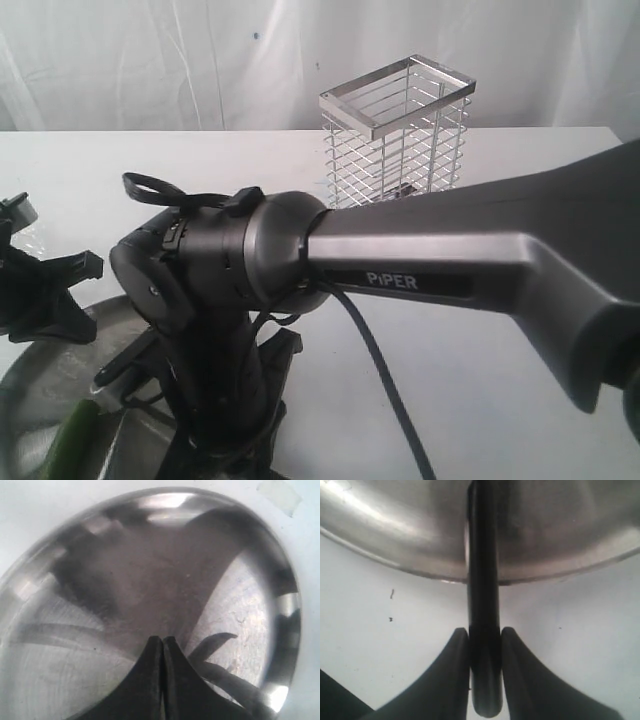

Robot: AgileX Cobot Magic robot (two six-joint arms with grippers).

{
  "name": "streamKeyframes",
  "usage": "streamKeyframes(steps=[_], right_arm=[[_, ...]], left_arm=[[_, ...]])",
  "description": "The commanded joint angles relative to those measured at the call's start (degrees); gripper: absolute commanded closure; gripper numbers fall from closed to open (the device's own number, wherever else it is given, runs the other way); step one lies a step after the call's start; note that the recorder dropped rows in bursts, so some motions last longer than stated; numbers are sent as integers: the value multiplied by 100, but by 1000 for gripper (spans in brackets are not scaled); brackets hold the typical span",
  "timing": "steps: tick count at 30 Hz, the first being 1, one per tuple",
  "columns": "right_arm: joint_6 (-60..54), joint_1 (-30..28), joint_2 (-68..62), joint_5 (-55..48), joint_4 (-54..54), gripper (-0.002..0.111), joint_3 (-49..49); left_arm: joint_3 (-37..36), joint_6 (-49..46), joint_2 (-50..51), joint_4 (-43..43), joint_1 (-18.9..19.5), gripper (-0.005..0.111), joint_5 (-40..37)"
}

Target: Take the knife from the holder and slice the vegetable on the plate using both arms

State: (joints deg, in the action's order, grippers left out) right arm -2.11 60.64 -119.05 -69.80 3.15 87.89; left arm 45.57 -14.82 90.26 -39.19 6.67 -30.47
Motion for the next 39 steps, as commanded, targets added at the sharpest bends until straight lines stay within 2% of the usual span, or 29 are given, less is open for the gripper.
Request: streamKeyframes(steps=[1, 8, 20, 39], right_arm=[[114, -311, 44, -16, -97, 108, 31], [125, -385, 182, -16, 14, 108, 54], [-139, 122, 433, -16, 98, 108, 90], [-437, 293, 339, -16, -659, 108, 90]], left_arm=[[181, -72, -85, -64, -10, 106, -421], [181, -334, -332, -250, -10, 106, -433], [190, -444, -778, -279, -10, 106, -371], [190, -580, -830, -268, -10, 106, -508]])
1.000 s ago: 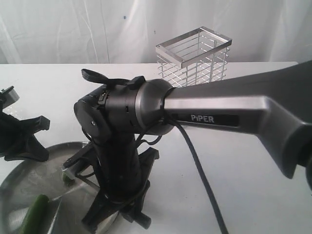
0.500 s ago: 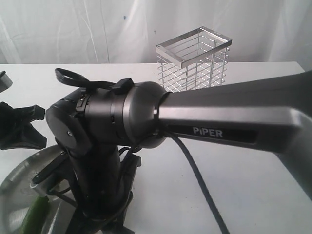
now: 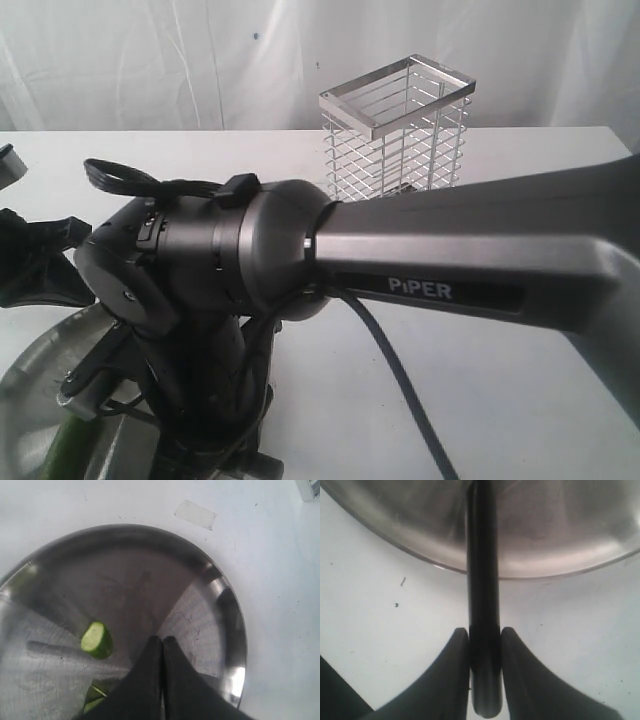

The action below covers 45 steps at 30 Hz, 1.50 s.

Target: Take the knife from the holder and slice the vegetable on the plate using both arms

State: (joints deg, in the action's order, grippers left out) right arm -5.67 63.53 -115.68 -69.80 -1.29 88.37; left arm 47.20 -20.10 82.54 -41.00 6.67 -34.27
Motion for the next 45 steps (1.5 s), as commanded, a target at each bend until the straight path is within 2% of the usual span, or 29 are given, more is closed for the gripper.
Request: streamKeyframes(steps=[1, 13, 20, 29, 45], right_arm=[[-81, 4, -53, -16, -260, 108, 41], [-104, 4, -317, -16, -336, 108, 308], [-104, 41, -317, -16, -373, 108, 421], [-104, 311, -345, -16, -350, 108, 420], [-61, 309, -437, -16, -953, 108, 420]], left_arm=[[26, -51, -57, -87, -10, 106, -127], [26, -152, -57, -265, -21, 106, -285], [16, -262, -57, -265, -280, 106, -148], [16, -262, -57, -246, -280, 106, -160], [-257, -262, -57, -261, -280, 106, -47]])
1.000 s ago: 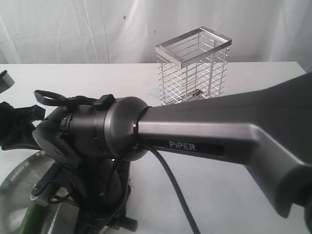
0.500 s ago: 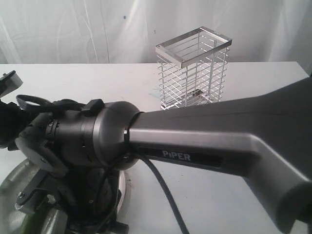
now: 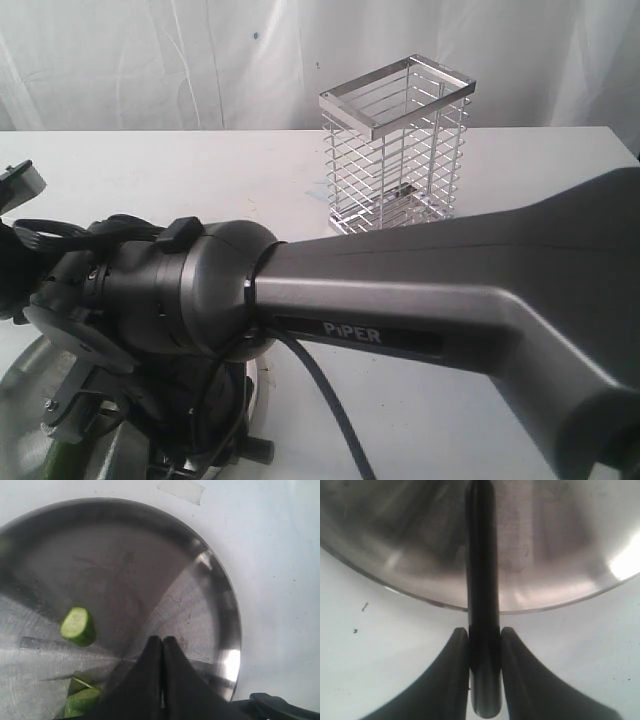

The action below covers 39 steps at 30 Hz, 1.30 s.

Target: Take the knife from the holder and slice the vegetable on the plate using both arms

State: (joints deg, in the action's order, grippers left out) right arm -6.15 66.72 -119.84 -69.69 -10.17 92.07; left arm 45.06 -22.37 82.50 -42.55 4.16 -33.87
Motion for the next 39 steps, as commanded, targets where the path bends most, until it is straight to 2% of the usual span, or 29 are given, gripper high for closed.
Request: streamKeyframes(steps=[1, 8, 14, 25, 32, 39], right_arm=[[-14, -11, -59, -27, -65, 108, 50], [-14, -11, -122, -27, -23, 108, 50], [-14, -11, -120, -27, -35, 108, 50], [-14, -11, -120, -27, -48, 108, 50], [-14, -11, -148, -27, -35, 108, 50], [-14, -11, -148, -27, -35, 108, 50]], left_arm=[[-42, -34, -54, -106, -28, 106, -99], [-42, -44, -54, -106, -28, 106, -169], [-42, 204, -104, 286, -28, 106, -132], [-626, 446, -597, 444, -28, 106, 19], [-626, 807, -852, 1414, -28, 107, -148], [-626, 949, -973, 1860, -28, 107, -178]])
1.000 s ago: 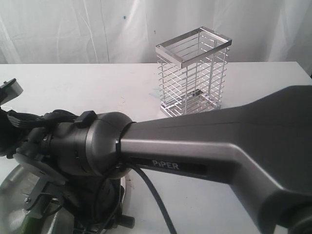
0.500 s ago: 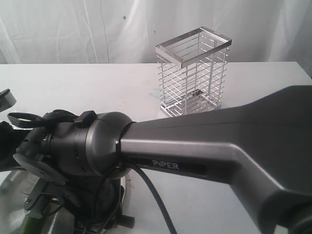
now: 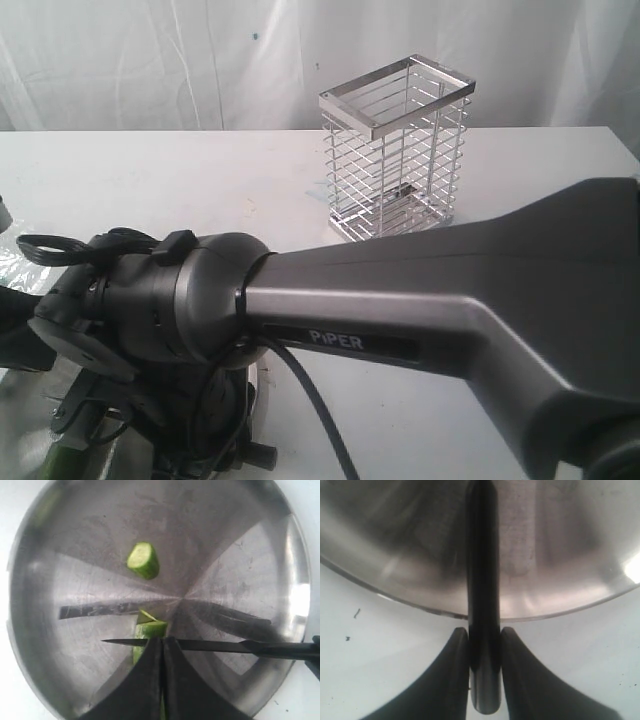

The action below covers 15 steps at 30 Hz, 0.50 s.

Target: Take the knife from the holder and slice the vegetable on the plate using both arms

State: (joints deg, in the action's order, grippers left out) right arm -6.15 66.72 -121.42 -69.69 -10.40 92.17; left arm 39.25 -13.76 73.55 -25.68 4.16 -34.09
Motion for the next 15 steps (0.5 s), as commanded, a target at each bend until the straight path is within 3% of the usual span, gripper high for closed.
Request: streamKeyframes(steps=[1, 8, 15], right_arm=[[-14, -11, 10, -27, -11, 108, 40], [-14, -11, 10, -27, -11, 108, 40], [-14, -11, 10, -27, -11, 108, 40]], left_arm=[[-53, 97, -78, 259, -43, 107, -165], [-57, 185, 50, 548, -344, 107, 77], [-57, 204, 410, 590, -358, 107, 292]])
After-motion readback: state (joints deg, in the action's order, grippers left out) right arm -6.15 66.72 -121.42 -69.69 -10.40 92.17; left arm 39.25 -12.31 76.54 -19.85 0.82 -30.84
